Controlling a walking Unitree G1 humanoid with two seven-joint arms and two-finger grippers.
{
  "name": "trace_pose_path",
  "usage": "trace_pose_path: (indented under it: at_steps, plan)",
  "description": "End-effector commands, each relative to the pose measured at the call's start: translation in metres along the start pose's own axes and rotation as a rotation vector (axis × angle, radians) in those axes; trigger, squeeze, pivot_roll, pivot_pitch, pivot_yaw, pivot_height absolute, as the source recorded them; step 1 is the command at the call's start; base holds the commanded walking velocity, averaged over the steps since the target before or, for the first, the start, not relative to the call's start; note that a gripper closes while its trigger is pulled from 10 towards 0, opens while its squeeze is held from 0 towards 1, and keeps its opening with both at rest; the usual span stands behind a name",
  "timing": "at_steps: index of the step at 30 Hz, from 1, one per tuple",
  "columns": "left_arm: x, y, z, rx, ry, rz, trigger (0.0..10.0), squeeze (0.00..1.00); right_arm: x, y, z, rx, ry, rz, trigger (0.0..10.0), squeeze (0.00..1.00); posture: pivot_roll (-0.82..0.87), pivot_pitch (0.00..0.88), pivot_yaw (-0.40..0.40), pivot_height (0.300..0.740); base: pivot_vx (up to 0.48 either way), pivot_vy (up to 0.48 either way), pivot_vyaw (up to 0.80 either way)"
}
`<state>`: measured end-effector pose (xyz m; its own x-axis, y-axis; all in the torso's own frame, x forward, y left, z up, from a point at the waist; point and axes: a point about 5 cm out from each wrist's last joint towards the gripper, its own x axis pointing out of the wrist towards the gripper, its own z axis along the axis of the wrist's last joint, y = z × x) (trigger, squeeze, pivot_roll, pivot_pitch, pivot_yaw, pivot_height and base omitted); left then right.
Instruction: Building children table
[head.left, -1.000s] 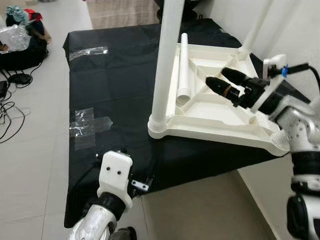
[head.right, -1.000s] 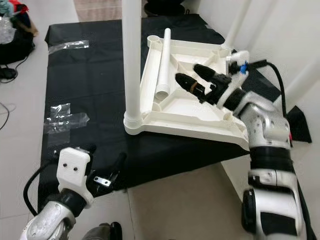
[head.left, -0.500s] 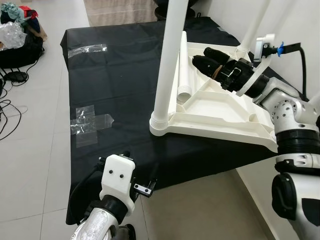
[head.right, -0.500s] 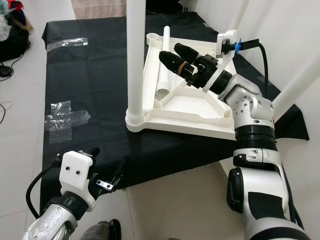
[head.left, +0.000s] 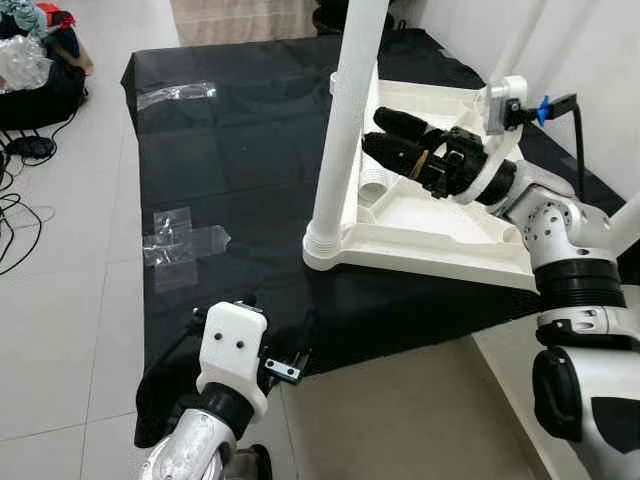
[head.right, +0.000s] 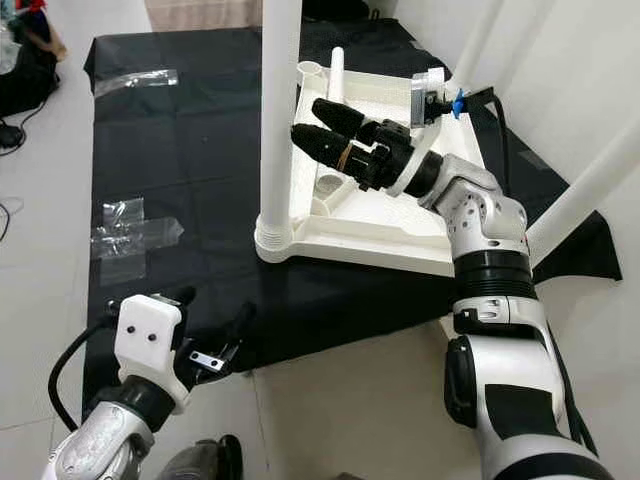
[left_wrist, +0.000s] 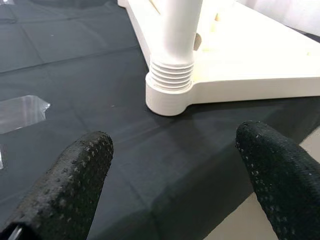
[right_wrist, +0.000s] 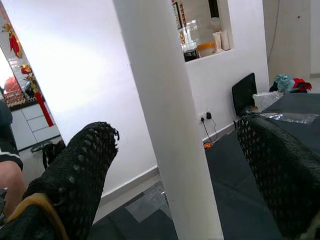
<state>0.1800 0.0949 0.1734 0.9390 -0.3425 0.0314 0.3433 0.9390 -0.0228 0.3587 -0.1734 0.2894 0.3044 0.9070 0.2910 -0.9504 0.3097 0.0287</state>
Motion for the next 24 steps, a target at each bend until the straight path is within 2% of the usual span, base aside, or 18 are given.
trace_pose_path:
  at_steps: [1, 5, 7, 10, 18, 24]
  plan:
    - [-0.001, 0.000, 0.003, 0.004, -0.017, 0.005, 10.0, 0.00, 0.001, 0.001, 0.007, -0.043, -0.004, 0.016, 10.0, 0.00, 0.08, 0.182, -0.106, 0.740, 0.000, 0.000, 0.00]
    - [-0.001, 0.000, 0.003, 0.006, -0.018, 0.004, 10.0, 0.00, 0.001, -0.001, 0.007, -0.053, 0.003, 0.005, 10.0, 0.00, 0.08, 0.185, -0.104, 0.740, 0.000, 0.000, 0.00]
    - [0.000, -0.001, 0.004, 0.016, -0.020, 0.000, 10.0, 0.00, 0.000, -0.002, 0.004, -0.033, 0.031, 0.001, 10.0, 0.00, 0.08, 0.186, -0.108, 0.740, 0.000, 0.000, 0.00]
    - [0.001, -0.002, 0.006, 0.021, -0.028, -0.005, 10.0, 0.00, 0.001, -0.003, 0.001, -0.053, 0.063, -0.008, 10.0, 0.00, 0.08, 0.186, -0.110, 0.740, 0.000, 0.000, 0.00]
    - [0.002, -0.002, 0.007, 0.029, -0.037, -0.007, 10.0, 0.00, 0.004, -0.005, -0.001, -0.073, 0.072, -0.006, 10.0, 0.00, 0.08, 0.184, -0.112, 0.740, 0.000, 0.000, 0.00]
    - [0.002, -0.001, 0.008, 0.030, -0.040, -0.006, 10.0, 0.00, 0.015, -0.004, -0.006, -0.081, 0.083, 0.028, 10.0, 0.00, 0.07, 0.191, -0.110, 0.740, 0.000, 0.000, 0.00]
